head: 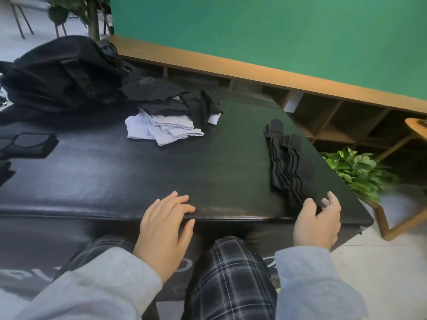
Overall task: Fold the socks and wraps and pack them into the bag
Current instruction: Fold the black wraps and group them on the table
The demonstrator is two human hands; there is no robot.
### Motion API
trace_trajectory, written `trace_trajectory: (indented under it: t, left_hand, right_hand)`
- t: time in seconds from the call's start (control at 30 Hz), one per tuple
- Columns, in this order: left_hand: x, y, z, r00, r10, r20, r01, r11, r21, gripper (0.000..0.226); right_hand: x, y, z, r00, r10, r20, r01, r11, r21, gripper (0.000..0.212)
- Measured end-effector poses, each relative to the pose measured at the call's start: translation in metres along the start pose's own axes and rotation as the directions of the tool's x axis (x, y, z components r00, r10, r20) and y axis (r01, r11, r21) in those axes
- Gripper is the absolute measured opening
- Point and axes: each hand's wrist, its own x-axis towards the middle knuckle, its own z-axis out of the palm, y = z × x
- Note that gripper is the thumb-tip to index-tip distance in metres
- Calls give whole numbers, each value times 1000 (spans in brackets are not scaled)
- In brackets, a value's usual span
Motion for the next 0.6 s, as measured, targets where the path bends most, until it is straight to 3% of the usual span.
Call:
trace_trajectory:
  t: [0.1,0.6]
  left_hand:
    - [-1,-1,0,1000,0,4,0,1000,4,31]
    - [0,-2,1,1000,0,10,0,1000,0,31]
  right_hand:
    - [-1,-2,-2,1000,5,4,-5,997,78,49]
    - [6,-17,-19,1000,12,12,-13,996,83,24]
